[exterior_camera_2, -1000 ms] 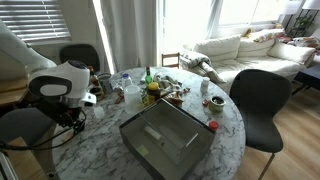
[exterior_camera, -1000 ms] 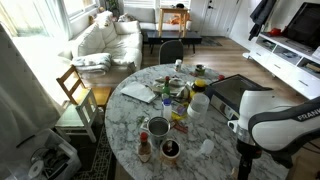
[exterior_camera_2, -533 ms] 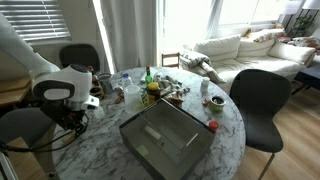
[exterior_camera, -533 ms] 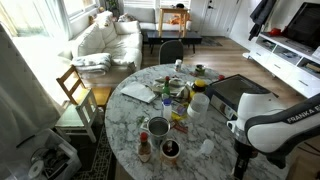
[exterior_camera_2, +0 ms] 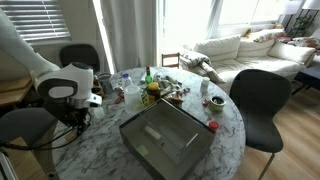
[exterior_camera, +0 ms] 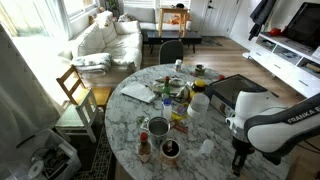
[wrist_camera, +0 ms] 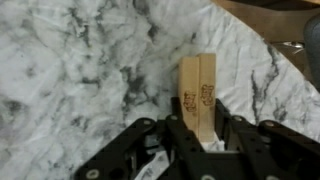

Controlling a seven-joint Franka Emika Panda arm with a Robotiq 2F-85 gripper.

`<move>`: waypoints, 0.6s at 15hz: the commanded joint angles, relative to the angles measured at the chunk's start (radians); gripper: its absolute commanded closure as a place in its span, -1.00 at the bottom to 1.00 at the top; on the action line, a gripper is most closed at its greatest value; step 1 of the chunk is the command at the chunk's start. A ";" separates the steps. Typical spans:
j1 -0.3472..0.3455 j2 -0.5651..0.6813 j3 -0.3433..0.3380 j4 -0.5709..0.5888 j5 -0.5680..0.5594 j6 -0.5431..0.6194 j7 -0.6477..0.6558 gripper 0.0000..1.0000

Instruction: Flip the measuring cup upside down and place a wooden block on top of it

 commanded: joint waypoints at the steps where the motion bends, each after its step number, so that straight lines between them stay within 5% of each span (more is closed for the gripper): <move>1: 0.015 -0.052 -0.003 0.012 -0.066 -0.005 0.080 0.83; 9: 0.024 -0.098 -0.007 0.153 -0.176 -0.115 0.166 0.83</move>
